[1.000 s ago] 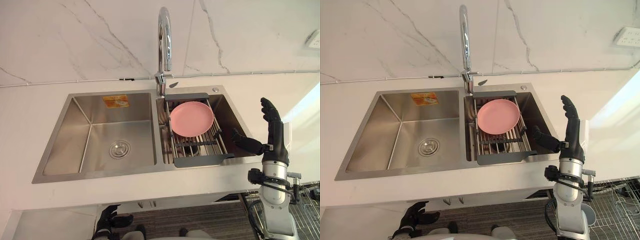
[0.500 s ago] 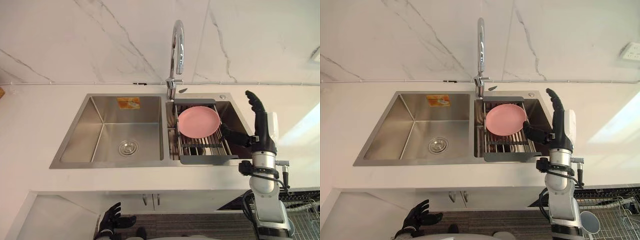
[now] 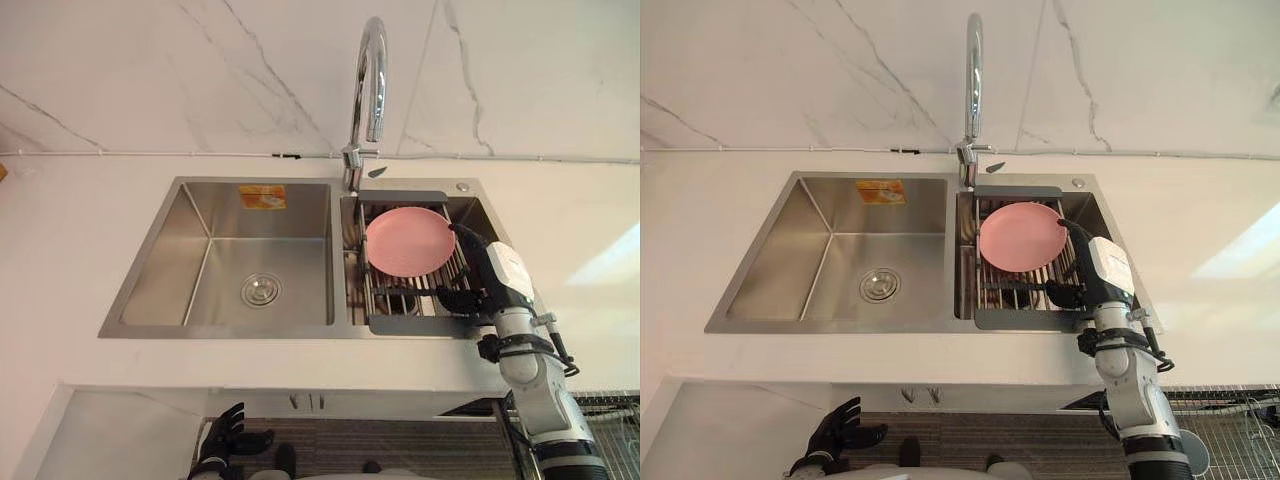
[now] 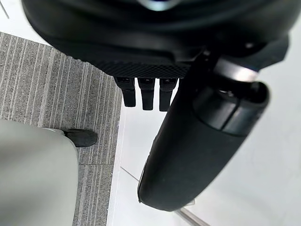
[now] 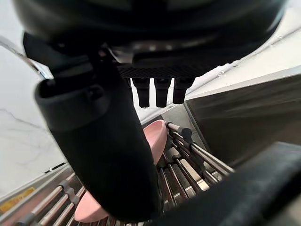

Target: Walk over to the sink, pick up the cup, carry it to the dishwasher, place the cup inside the dishwasher, then close the dishwasher door

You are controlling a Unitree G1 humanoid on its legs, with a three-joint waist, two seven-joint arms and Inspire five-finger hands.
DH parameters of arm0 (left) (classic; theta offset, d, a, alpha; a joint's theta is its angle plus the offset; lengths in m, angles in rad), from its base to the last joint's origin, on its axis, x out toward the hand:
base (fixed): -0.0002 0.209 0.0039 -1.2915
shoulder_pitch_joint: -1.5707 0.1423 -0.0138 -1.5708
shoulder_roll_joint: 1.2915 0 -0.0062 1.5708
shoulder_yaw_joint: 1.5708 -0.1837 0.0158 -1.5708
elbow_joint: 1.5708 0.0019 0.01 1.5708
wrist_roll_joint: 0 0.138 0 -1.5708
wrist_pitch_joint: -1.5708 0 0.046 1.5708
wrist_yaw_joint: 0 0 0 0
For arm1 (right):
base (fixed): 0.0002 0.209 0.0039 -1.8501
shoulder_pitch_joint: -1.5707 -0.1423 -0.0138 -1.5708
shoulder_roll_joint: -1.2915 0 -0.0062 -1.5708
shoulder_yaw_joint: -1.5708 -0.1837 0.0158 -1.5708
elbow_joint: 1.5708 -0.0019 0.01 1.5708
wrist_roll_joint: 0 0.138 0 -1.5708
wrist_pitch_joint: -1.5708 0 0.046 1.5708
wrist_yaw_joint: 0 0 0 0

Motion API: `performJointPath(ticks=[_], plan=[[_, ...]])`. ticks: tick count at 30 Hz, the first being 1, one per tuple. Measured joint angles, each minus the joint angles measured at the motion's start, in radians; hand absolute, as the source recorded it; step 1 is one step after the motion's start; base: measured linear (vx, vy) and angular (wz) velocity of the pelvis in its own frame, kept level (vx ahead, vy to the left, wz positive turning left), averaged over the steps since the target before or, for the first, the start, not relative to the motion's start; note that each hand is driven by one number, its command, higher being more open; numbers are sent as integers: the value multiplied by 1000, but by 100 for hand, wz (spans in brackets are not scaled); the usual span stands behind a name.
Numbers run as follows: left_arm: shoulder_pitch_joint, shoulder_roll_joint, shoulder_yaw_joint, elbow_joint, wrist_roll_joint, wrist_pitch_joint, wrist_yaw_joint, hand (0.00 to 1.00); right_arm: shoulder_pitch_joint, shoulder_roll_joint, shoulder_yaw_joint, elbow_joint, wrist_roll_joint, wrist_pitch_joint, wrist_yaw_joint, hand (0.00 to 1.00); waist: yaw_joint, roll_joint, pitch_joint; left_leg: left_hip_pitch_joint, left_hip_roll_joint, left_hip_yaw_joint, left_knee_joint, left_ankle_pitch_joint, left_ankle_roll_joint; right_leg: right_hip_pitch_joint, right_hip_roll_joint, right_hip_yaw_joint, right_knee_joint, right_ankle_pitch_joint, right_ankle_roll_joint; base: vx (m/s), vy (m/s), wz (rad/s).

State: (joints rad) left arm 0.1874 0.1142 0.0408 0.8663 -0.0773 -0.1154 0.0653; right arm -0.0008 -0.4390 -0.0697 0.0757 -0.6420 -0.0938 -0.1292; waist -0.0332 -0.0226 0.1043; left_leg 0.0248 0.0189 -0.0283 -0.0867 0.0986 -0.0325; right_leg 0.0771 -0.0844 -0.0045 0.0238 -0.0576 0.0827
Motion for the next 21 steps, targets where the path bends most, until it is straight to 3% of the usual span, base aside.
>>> performJointPath(ticks=[10, 21], plan=[[-1, -3, -22, -8, 0, -3, 0, 90, -41, -1, 30, 6, -118, 20, -29, 90, 3, 3, 2, -10, -7, 0, -1, 1, 3, -20, -7, 1, 7, -7, -1, -48, -3, -2], [-10, -9, -29, -10, -1, -3, 0, 90, -154, -11, 42, 158, -157, 70, -44, 90, 10, 17, 19, -43, -13, -24, -1, 15, 1, -34, -12, -26, -5, -9, 1, -29, -6, 7]])
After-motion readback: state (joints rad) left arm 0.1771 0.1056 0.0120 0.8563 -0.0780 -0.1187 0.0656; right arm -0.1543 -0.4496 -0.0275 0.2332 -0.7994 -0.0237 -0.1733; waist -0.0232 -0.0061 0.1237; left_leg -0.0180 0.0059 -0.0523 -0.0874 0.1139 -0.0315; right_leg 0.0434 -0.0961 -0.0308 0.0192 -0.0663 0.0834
